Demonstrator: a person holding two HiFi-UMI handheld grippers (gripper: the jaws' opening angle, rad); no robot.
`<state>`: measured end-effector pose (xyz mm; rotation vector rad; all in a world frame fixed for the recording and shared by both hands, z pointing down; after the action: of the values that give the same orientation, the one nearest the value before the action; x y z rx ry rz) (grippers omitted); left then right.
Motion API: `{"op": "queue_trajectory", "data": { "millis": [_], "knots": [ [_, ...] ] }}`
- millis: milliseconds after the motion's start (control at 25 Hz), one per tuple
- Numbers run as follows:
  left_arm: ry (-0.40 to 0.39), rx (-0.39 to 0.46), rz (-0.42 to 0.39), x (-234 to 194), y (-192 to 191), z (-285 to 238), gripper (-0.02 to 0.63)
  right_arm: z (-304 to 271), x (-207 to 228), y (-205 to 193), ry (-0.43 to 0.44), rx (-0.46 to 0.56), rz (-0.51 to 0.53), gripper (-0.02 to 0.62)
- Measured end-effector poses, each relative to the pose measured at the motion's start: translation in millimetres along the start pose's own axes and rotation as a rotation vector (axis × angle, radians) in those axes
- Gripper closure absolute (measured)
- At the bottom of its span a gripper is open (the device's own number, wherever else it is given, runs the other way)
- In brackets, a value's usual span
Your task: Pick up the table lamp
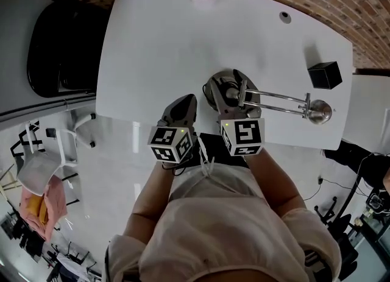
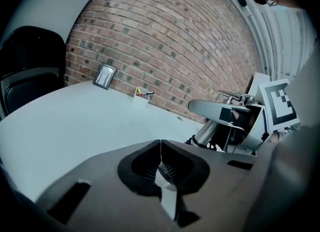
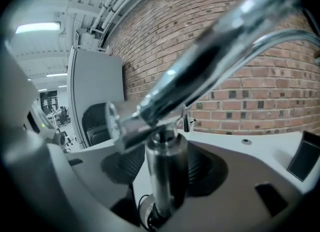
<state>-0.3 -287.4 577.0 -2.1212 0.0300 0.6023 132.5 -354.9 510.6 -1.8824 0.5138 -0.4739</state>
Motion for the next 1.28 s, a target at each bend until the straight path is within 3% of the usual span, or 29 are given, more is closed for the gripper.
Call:
{"op": "queue_trajectory", "data": {
  "millis": [80, 160, 200, 440, 640, 680, 720, 760, 1080, 1280],
  "knots": [
    [-0.008, -0.013, 0.024, -3, -3, -5, 0.586, -2, 2, 2, -0.025, 0.004, 0.007, 0.367],
    [-0.020, -0.030, 0.040, -5, -7, -8, 0.586, -1, 8, 4, -0.064, 0.007, 0.010, 0.499],
    [-0.025, -0.040, 0.044, -6, -10, -10, 0.586, 0, 9, 4, -0.073, 0.004, 0.014, 0.526],
    [-0.025, -0.095, 0.082, -18, -27, -22, 0.586, -1, 4, 11, -0.053, -0.040, 0.118, 0.554],
    [-0.100, -0.179, 0.119, -13, -42, -38, 0.583, 4, 21, 12, -0.044, -0.042, 0.062, 0.558],
    [-0.115, -0.197, 0.137, -10, -46, -42, 0.546, 5, 24, 13, -0.042, -0.037, 0.045, 0.558],
    [-0.127, -0.210, 0.157, -8, -49, -46, 0.441, 6, 27, 14, -0.038, -0.031, 0.030, 0.558],
    [-0.138, -0.220, 0.179, -7, -52, -50, 0.383, 7, 29, 14, -0.033, -0.025, 0.019, 0.558],
    [-0.252, -0.280, 0.346, 7, -64, -73, 0.377, 13, 36, 14, 0.012, -0.005, -0.001, 0.558],
    [-0.256, -0.274, 0.407, 6, -66, -79, 0.388, 14, 33, 13, 0.014, -0.002, 0.031, 0.558]
  ]
}}
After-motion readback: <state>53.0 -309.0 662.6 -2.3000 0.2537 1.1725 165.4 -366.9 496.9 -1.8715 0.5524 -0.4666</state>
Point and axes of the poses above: the fingertips, and each gripper's own axes: z backward along the fingers, x to its right, y out of its top, the point moved 6 cm from there along z, backward along the fingers, and after that the axes turned 1 degree about -z, right-handed, at the moved point
